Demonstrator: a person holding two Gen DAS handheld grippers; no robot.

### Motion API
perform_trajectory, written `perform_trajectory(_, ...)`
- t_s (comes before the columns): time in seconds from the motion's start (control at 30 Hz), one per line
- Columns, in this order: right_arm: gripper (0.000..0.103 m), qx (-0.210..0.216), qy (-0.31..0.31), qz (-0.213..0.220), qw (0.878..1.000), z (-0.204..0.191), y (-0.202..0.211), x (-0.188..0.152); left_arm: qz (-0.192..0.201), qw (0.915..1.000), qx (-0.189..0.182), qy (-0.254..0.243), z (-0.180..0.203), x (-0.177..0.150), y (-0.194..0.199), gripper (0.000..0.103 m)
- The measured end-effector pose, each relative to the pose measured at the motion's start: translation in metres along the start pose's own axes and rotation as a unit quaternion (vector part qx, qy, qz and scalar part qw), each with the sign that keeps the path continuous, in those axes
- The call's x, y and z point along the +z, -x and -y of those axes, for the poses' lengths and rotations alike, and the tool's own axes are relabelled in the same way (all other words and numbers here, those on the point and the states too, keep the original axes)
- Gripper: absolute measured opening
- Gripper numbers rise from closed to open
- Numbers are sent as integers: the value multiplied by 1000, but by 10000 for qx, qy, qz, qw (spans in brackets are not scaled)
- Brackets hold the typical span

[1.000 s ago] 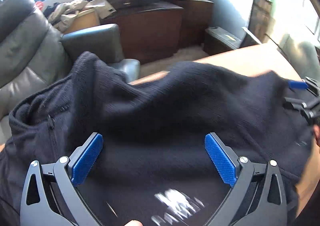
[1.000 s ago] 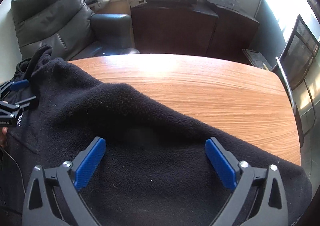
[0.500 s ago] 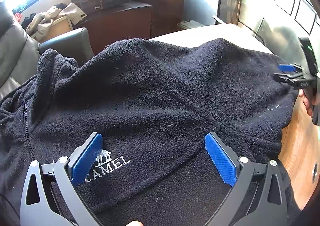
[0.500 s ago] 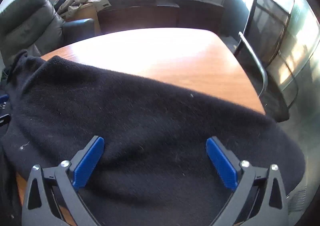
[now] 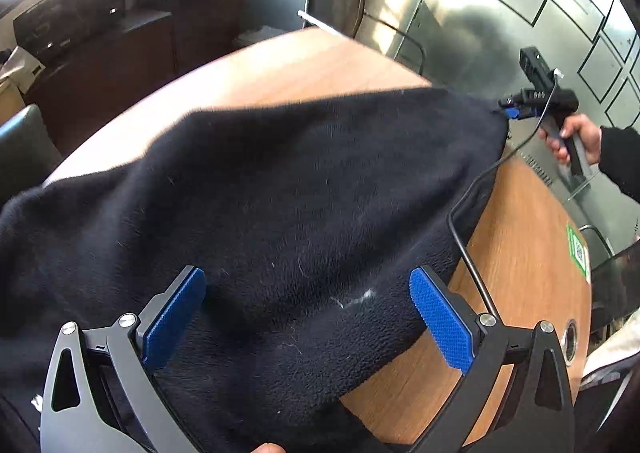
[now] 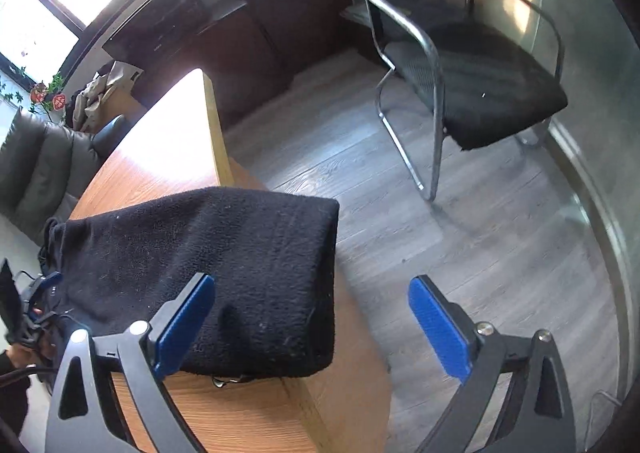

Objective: Fold clothes
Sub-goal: 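Grasp the sleeve cuff nearest the right tool with the right tool, then carry the held sleeve across the jacket body and open the right tool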

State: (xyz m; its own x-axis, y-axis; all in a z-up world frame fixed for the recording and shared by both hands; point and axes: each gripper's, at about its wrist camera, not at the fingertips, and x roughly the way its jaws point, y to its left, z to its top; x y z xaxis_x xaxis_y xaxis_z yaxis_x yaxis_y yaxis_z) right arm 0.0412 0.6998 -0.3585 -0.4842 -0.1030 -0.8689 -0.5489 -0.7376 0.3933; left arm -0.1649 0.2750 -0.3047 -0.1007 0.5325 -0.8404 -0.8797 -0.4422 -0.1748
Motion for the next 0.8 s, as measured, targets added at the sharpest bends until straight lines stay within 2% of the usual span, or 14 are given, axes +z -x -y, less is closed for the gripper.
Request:
perform_trajectory(0.03,80,227,-146,-153,9995,5,-10,2,104,9999,108,-83,5,-5,0,103)
perform_trajectory(0.07,52,456,-194,-175,9986,7,-7,-3,106,9998,146,-82,7,-8,0,103)
perform_trajectory(0.1,37,685,-240,-193,9972,9,-5,-8,115,9998,154,-48,8,-8,0,103)
perform_trajectory(0.13,16,914,-285,-212,9952,11,-3,-14,111,9998,152,-29,8,-9,0,103)
perform_trajectory(0.2,7,983,-67,81,9951,-1,22,-15,51,9998,201,-54,7,-10,1,103)
perform_trajectory(0.3,6,1242,246,638,9899,-38,63,-11,196,9987,466,71,6,-10,19,103)
perform_trajectory(0.37,6,1341,656,958,9842,-77,110,-7,430,9964,684,243,4,-13,39,103)
perform_trajectory(0.43,6,1327,1229,1231,9758,-127,147,-7,700,9916,956,517,-8,-25,64,103)
perform_trajectory(0.5,6,1417,1814,1329,9640,-181,171,-13,920,9839,1244,894,-28,-43,92,103)
perform_trajectory(0.63,6,1724,2769,1468,9338,-296,195,-32,1331,9615,1776,1621,-67,-88,157,103)
perform_trajectory(0.73,6,1966,3343,1418,9108,-385,188,-54,1484,9388,2271,2122,-96,-139,213,103)
perform_trajectory(0.8,6,2104,3683,1323,8959,-447,177,-72,1570,9207,2535,2517,-121,-177,263,103)
